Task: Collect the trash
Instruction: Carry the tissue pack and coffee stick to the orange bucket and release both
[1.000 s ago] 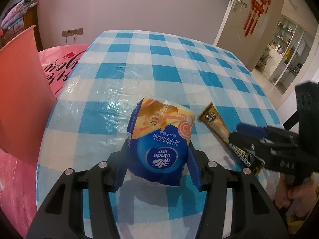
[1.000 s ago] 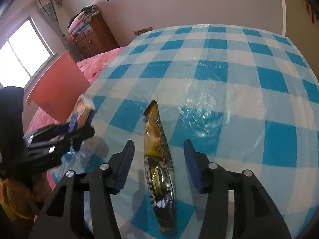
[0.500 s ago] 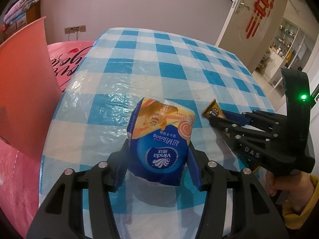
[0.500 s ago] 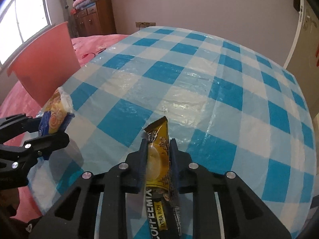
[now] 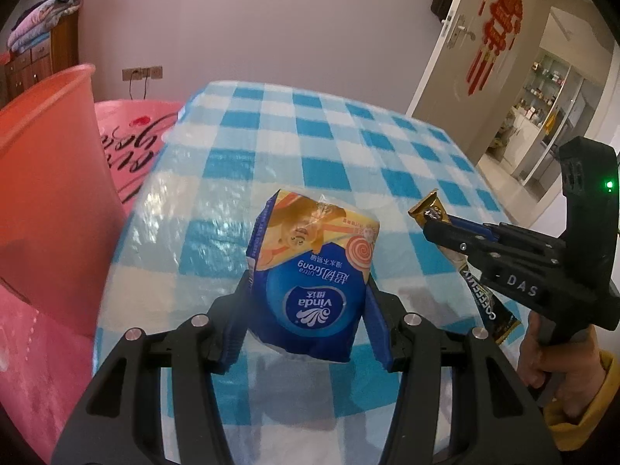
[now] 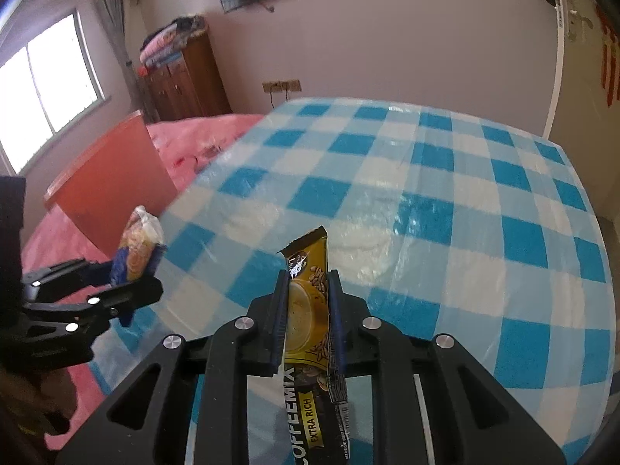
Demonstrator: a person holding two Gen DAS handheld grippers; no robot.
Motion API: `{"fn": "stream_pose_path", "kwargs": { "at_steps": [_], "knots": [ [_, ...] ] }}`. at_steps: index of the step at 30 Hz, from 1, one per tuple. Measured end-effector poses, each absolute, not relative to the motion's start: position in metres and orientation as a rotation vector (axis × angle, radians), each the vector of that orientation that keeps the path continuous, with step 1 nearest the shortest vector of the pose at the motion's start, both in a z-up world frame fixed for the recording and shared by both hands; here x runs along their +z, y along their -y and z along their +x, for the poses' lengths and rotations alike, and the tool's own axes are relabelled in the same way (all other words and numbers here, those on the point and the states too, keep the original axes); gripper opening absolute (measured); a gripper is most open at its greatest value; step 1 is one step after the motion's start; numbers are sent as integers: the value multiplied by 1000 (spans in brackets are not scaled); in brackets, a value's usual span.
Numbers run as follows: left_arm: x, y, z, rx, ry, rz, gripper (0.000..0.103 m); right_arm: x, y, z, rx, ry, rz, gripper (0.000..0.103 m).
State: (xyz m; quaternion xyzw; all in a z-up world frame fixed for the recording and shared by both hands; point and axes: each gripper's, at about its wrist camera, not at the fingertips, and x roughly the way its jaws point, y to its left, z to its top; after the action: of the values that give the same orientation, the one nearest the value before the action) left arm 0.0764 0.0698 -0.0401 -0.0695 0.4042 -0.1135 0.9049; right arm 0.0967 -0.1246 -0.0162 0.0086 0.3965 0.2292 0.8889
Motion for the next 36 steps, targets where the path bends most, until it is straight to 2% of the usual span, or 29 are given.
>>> {"fn": "stream_pose_path", "kwargs": {
  "at_steps": [22, 36],
  "knots": [
    [58, -139, 87, -69, -605, -86, 54, 55, 70, 126, 629, -781, 146, 21],
    [68, -226, 90, 153, -580, -111, 54, 100, -27, 155, 792, -762, 149, 21]
  ]
}}
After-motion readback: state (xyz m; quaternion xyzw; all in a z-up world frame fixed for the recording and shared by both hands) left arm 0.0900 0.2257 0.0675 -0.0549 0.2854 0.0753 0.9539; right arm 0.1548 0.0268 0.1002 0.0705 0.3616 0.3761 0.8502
